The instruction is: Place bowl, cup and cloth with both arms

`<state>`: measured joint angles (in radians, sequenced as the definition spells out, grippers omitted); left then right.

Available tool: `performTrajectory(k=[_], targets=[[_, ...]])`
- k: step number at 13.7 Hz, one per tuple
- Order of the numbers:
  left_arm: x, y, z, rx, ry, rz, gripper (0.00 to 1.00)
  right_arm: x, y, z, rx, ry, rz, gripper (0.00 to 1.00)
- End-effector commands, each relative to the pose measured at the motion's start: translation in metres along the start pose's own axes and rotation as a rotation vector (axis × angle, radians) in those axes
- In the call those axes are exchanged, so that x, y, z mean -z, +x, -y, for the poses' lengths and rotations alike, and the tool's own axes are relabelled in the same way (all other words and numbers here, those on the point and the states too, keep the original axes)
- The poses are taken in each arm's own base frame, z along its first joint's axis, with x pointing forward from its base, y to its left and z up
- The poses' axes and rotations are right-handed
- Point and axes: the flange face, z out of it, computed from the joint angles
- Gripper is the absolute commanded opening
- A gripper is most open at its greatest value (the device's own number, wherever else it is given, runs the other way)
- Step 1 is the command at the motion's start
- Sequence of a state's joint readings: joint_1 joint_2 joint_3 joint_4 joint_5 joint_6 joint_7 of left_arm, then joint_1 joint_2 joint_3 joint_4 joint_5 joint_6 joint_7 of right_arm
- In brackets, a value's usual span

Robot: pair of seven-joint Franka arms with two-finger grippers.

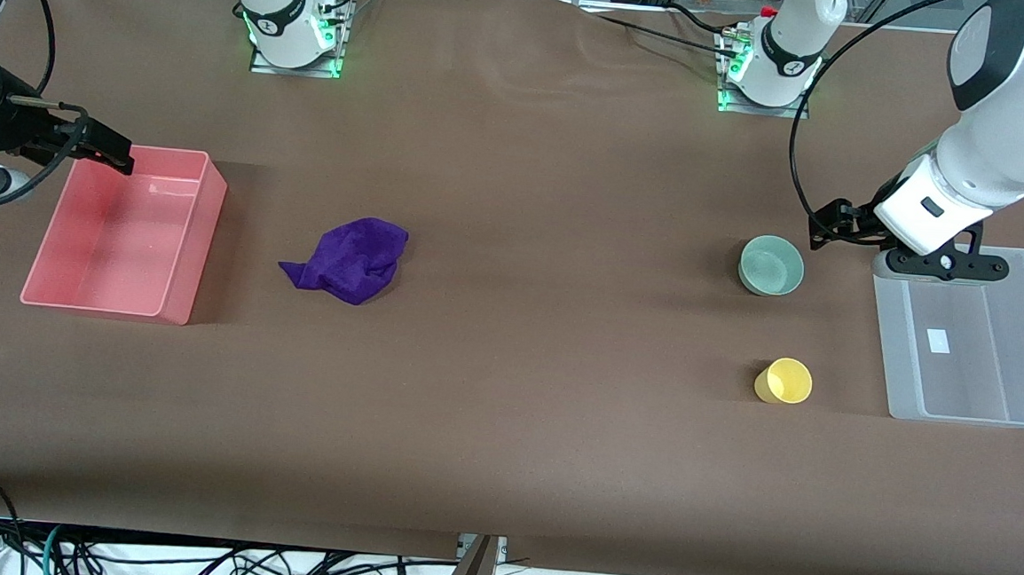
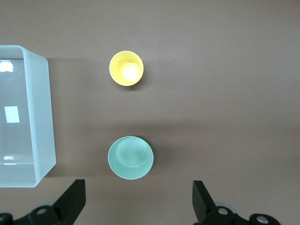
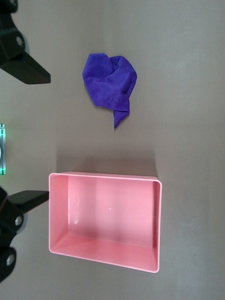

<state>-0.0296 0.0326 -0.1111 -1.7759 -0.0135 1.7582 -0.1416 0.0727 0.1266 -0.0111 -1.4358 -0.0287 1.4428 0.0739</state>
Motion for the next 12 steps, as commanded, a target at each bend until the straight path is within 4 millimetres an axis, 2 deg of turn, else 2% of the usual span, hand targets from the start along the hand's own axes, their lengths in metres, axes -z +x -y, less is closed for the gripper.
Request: performTrajectory(k=[1, 8, 9, 12], targets=[[0.001, -0.002, -0.002, 0.005, -0.017, 0.014, 1.00, 0.006, 0.002, -0.001, 0.010, 0.011, -0.008, 1.00], [0.000, -0.002, -0.002, 0.005, -0.016, 0.021, 1.00, 0.005, 0.003, 0.000, 0.005, 0.005, -0.012, 1.00], [0.000, -0.002, -0.002, 0.007, -0.016, 0.021, 1.00, -0.008, 0.011, 0.001, 0.005, 0.001, 0.011, 1.00], [-0.007, -0.004, 0.000, 0.006, -0.013, 0.045, 1.00, -0.013, 0.018, 0.008, 0.018, -0.040, -0.013, 1.00]])
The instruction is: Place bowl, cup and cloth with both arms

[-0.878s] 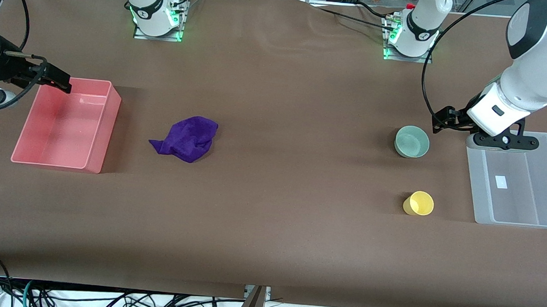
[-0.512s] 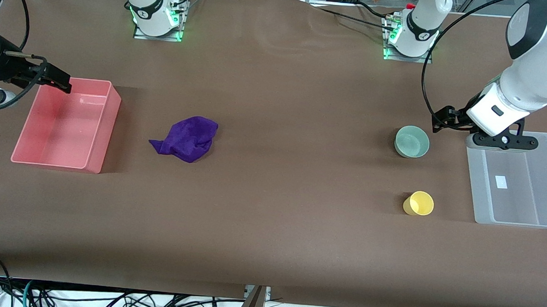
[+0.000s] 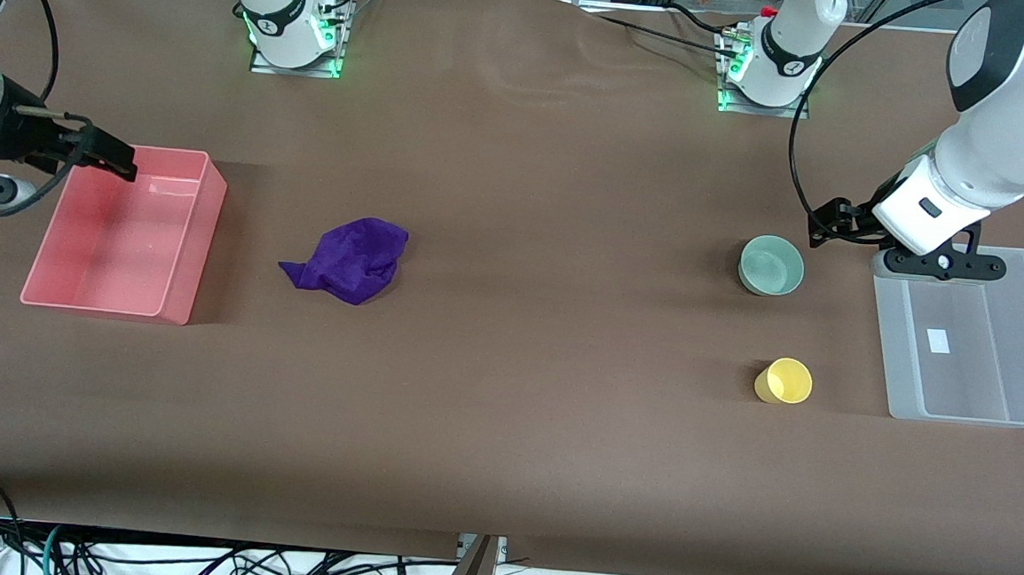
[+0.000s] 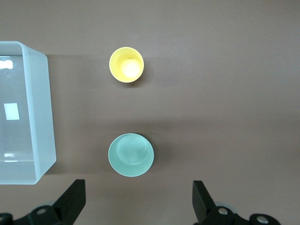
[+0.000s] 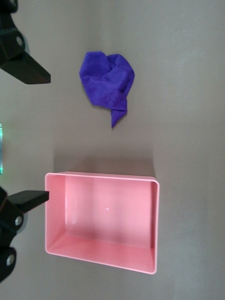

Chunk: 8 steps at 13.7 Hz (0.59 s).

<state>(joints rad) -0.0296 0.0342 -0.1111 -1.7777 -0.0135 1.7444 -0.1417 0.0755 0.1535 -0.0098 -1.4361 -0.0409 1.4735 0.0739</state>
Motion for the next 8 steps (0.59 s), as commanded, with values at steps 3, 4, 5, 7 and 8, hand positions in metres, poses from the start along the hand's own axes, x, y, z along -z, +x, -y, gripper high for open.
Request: performTrajectory(k=[3, 4, 5, 7, 8], targets=[[-0.036, -0.003, 0.000, -0.039, -0.005, 0.153, 1.00, -0.054, 0.022, 0.021, 0.038, -0.030, 0.099, 1.00], [-0.044, -0.001, 0.001, -0.073, -0.006, 0.170, 1.00, -0.073, 0.024, 0.037, 0.051, -0.032, 0.118, 1.00], [-0.056, -0.002, 0.002, -0.132, -0.006, 0.192, 1.00, -0.095, 0.028, 0.056, 0.067, -0.012, 0.106, 1.00], [-0.089, 0.002, 0.006, -0.188, 0.032, 0.228, 1.00, -0.130, 0.032, 0.070, 0.000, 0.069, 0.094, 1.00], [-0.107, 0.004, 0.010, -0.213, 0.035, 0.233, 1.00, -0.153, 0.032, 0.075, -0.011, 0.073, 0.098, 1.00]])
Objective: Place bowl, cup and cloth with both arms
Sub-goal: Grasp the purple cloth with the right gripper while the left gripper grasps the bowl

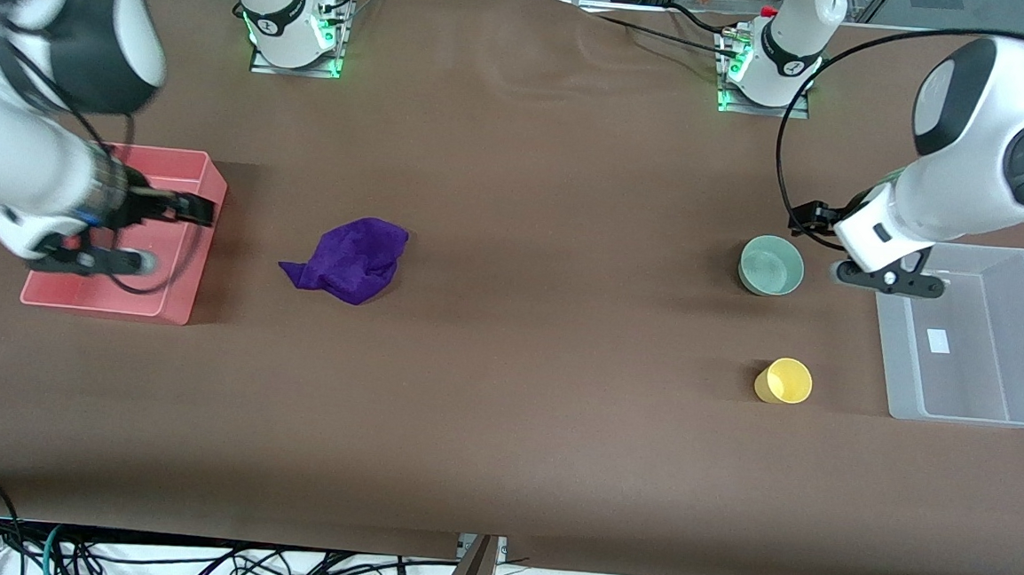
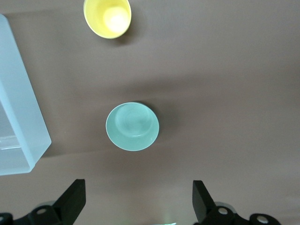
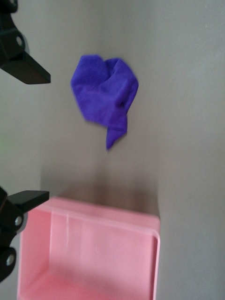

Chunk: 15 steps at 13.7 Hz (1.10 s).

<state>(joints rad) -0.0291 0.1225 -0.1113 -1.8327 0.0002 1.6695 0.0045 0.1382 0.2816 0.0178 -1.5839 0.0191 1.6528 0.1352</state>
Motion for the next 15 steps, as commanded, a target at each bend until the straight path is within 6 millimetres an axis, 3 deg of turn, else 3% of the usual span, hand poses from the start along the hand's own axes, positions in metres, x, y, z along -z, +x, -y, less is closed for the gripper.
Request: performTrajectory(k=[1, 5, 7, 8, 10, 11, 12, 13, 14, 15], targets=[[-0.045, 0.015, 0.015, -0.139, 0.038, 0.007, 1.00, -0.057, -0.005, 0.018, -0.026, 0.036, -0.004, 1.00], [-0.151, 0.036, 0.055, -0.439, 0.047, -0.093, 1.00, -0.169, -0.013, 0.081, -0.062, 0.073, -0.116, 1.00], [-0.190, 0.036, 0.067, -0.514, 0.043, -0.114, 1.00, -0.204, -0.016, 0.106, -0.047, 0.073, -0.116, 1.00], [-0.211, 0.035, 0.076, -0.533, 0.036, -0.115, 1.00, -0.216, -0.015, 0.108, -0.045, 0.072, -0.107, 1.00], [-0.237, 0.029, 0.074, -0.553, 0.031, -0.113, 0.95, -0.243, -0.013, 0.113, -0.037, 0.072, -0.097, 1.00], [-0.244, 0.028, 0.070, -0.569, 0.028, -0.104, 0.74, -0.258, -0.016, 0.114, -0.033, 0.073, -0.108, 1.00], [-0.249, 0.028, 0.069, -0.605, 0.025, -0.096, 0.31, -0.270, -0.020, 0.117, -0.024, 0.078, -0.128, 0.99], [-0.251, 0.029, 0.070, -0.616, 0.024, -0.095, 0.06, -0.280, -0.021, 0.118, -0.008, 0.081, -0.142, 0.66], [-0.251, 0.029, 0.073, -0.610, 0.022, -0.096, 0.00, -0.282, -0.020, 0.118, -0.003, 0.081, -0.142, 0.16], [-0.251, 0.030, 0.073, -0.610, 0.022, -0.097, 0.00, -0.282, -0.020, 0.121, 0.003, 0.081, -0.142, 0.00]])
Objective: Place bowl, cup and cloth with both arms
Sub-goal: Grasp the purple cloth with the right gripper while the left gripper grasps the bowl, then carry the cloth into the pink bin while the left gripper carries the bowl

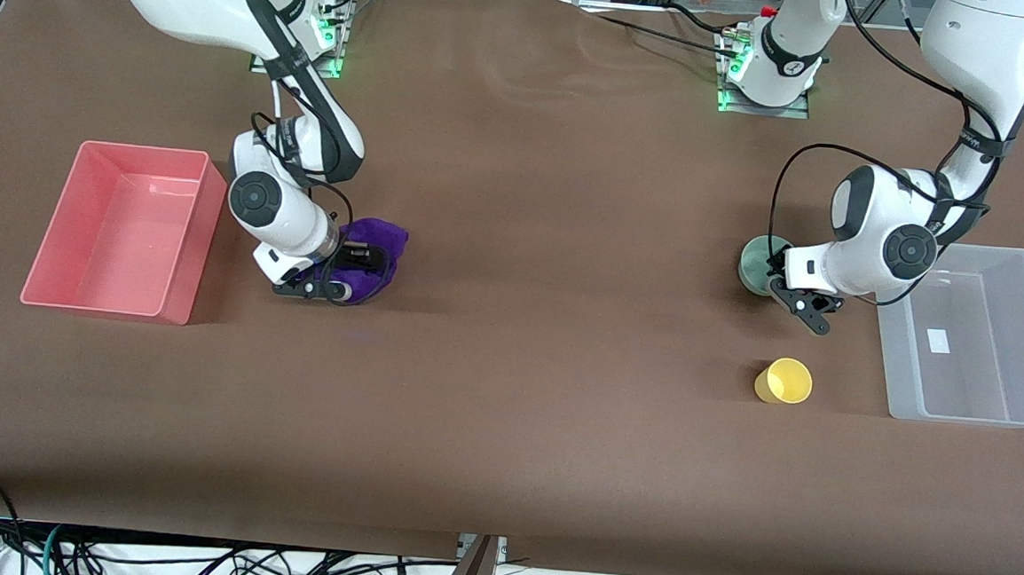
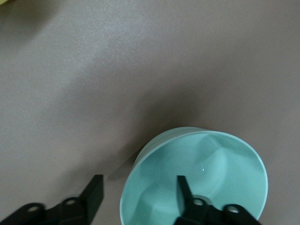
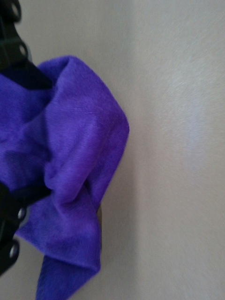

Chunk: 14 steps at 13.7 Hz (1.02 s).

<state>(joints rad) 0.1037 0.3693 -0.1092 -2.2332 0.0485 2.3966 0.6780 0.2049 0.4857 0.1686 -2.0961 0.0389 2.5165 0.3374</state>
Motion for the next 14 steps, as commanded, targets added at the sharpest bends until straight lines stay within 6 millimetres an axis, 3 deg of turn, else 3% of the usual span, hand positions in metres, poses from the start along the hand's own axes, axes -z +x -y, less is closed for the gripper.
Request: performTrajectory(k=[1, 3, 5, 7, 9, 12, 14], targets=[[-0.001, 0.000, 0.002, -0.035, 0.012, 0.001, 0.00, 0.003, -0.003, 0.006, 0.031, 0.001, -0.020, 0.00], [0.001, 0.000, 0.003, -0.036, 0.014, -0.001, 0.00, 0.012, 0.001, 0.007, 0.045, -0.004, -0.009, 0.00], [0.015, 0.001, 0.005, -0.054, 0.027, -0.012, 0.00, 0.045, 0.017, 0.006, 0.095, -0.026, 0.032, 0.00], [0.050, -0.005, 0.021, -0.083, 0.025, -0.002, 0.00, 0.090, 0.039, -0.009, 0.119, -0.048, 0.072, 0.00], [0.095, -0.018, 0.057, -0.034, -0.038, 0.055, 0.00, 0.143, 0.056, -0.030, 0.136, -0.069, 0.111, 0.00], [0.164, -0.052, 0.113, 0.001, -0.077, 0.064, 0.00, 0.217, 0.072, -0.101, 0.213, -0.084, 0.235, 0.00], [0.181, -0.079, 0.169, -0.067, -0.046, 0.006, 0.00, 0.246, 0.068, -0.168, 0.250, -0.076, 0.295, 0.00]])
